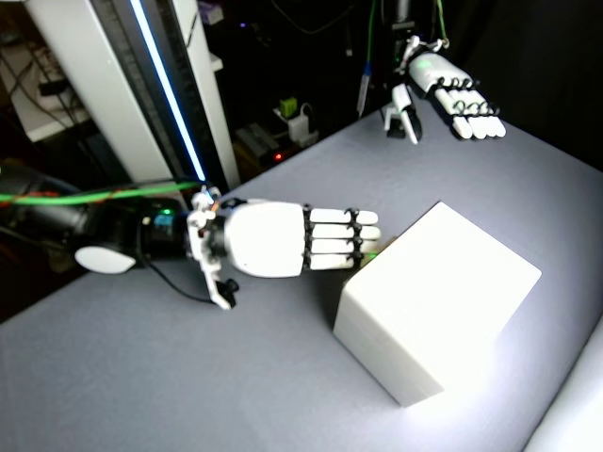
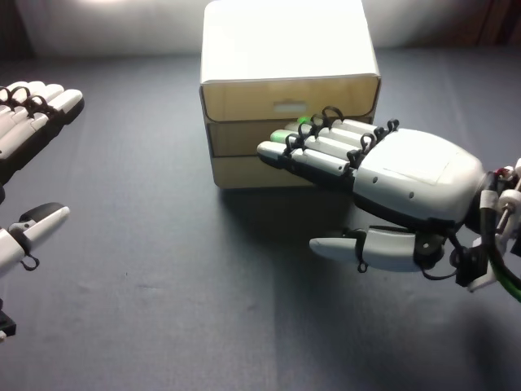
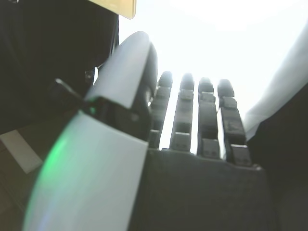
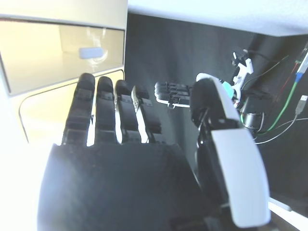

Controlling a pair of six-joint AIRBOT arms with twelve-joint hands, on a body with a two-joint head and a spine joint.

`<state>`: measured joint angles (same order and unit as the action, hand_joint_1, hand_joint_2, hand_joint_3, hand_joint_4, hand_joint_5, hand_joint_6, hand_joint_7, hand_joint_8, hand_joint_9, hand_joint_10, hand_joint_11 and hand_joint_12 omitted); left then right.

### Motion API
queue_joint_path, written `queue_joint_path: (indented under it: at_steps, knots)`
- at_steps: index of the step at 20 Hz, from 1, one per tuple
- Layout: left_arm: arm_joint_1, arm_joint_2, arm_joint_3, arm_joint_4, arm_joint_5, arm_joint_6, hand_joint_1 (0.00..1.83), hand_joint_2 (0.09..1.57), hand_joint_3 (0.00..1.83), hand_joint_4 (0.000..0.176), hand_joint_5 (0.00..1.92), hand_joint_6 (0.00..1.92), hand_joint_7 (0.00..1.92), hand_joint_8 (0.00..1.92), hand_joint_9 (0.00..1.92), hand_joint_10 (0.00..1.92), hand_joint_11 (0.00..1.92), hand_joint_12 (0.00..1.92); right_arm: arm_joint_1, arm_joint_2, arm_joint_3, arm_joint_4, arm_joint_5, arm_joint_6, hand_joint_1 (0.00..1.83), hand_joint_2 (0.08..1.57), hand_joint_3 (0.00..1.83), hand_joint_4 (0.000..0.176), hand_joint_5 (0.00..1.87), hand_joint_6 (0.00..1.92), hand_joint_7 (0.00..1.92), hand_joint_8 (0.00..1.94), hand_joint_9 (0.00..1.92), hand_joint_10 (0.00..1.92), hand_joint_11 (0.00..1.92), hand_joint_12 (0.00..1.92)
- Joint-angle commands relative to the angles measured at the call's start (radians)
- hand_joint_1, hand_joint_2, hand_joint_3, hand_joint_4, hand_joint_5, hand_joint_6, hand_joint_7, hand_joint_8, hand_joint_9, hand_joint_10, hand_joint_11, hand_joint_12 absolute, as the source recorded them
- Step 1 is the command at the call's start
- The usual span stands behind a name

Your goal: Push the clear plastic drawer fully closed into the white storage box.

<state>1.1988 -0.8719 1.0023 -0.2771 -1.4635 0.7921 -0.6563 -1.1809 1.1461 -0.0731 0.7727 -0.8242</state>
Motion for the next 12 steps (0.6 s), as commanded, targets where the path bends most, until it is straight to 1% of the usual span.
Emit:
queue_joint_path:
  at_steps: [1,3,4,5,6,7,8,9,10,11,12]
  knots:
    - [-0.001,0.006,0.0,-0.008,-0.134,-0.001,0.65,1.43,0.0,0.0,0.01,0.0,0.0,0.0,0.0,0.0,0.0,0.0,0.021,0.012,0.004,0.047,0.149,-0.002,0.44,1.36,0.0,0.0,0.0,0.0,0.0,0.0,0.0,0.0,0.0,0.0]
    - [-0.001,0.006,-0.001,-0.008,-0.135,-0.001,0.67,1.43,0.0,0.0,0.01,0.0,0.0,0.0,0.0,0.0,0.0,0.0,0.021,0.012,0.004,0.048,0.149,0.01,0.47,1.36,0.0,0.0,0.0,0.0,0.0,0.0,0.0,0.0,0.0,0.0]
    - [0.001,0.007,-0.002,-0.01,-0.135,-0.001,0.72,1.42,0.0,0.0,0.01,0.0,0.0,0.0,0.0,0.0,0.0,0.0,0.021,0.012,-0.002,0.039,0.149,0.024,0.44,1.38,0.01,0.0,0.0,0.0,0.0,0.0,0.0,0.0,0.0,0.0]
    - [0.001,0.007,-0.002,-0.01,-0.137,-0.001,0.73,1.42,0.0,0.0,0.02,0.0,0.0,0.0,0.0,0.0,0.0,0.0,0.02,0.012,-0.005,0.033,0.149,0.026,0.42,1.38,0.01,0.0,0.04,0.02,0.0,0.0,0.03,0.01,0.01,0.0]
    - [0.003,0.007,-0.003,-0.012,-0.139,-0.001,0.72,1.42,0.0,0.0,0.02,0.0,0.0,0.0,0.0,0.0,0.0,0.0,0.019,0.013,-0.012,0.02,0.149,0.033,0.43,1.38,0.0,0.0,0.08,0.0,0.04,0.0,0.09,0.0,0.0,0.26]
    - [0.004,0.007,-0.003,-0.013,-0.141,-0.001,0.72,1.42,0.0,0.0,0.02,0.0,0.0,0.0,0.0,0.0,0.0,0.0,0.014,0.016,-0.018,0.004,0.153,0.048,0.43,1.38,0.0,0.0,0.08,0.0,0.04,0.0,0.09,0.0,0.0,0.26]
    - [0.005,0.007,-0.004,-0.014,-0.142,-0.001,0.65,1.43,0.0,0.0,0.01,0.0,0.0,0.0,0.0,0.0,0.0,0.0,0.008,0.02,-0.025,-0.01,0.161,0.067,0.38,1.39,0.0,0.0,0.18,0.02,0.22,0.03,0.28,0.04,0.0,1.04]
    - [0.005,0.007,-0.004,-0.015,-0.143,-0.001,0.65,1.43,0.0,0.0,0.01,0.0,0.0,0.0,0.0,0.0,0.0,0.0,0.002,0.022,-0.028,-0.019,0.168,0.078,0.38,1.39,0.0,0.0,0.18,0.02,0.22,0.03,0.28,0.04,0.0,1.04]
    - [0.006,0.008,-0.005,-0.016,-0.144,-0.001,0.64,1.44,0.0,0.0,0.02,0.01,0.0,0.0,0.0,0.0,0.0,0.0,-0.012,0.029,-0.037,-0.041,0.191,0.114,0.32,1.41,0.0,0.0,0.24,0.02,0.35,0.03,0.4,0.06,0.0,1.29]
    - [0.006,0.008,-0.005,-0.016,-0.144,-0.001,0.64,1.44,0.0,0.0,0.02,0.01,0.0,0.0,0.0,0.0,0.0,0.0,-0.015,0.031,-0.039,-0.047,0.196,0.122,0.32,1.41,0.0,0.0,0.24,0.02,0.35,0.03,0.4,0.06,0.0,1.29]
    - [0.006,0.008,-0.005,-0.016,-0.146,-0.001,0.62,1.44,0.01,0.0,0.02,0.0,0.0,0.0,0.0,0.0,0.0,0.0,-0.021,0.046,-0.049,-0.064,0.214,0.139,0.27,1.41,0.0,0.0,0.25,0.02,0.38,0.03,0.43,0.06,0.0,1.33]
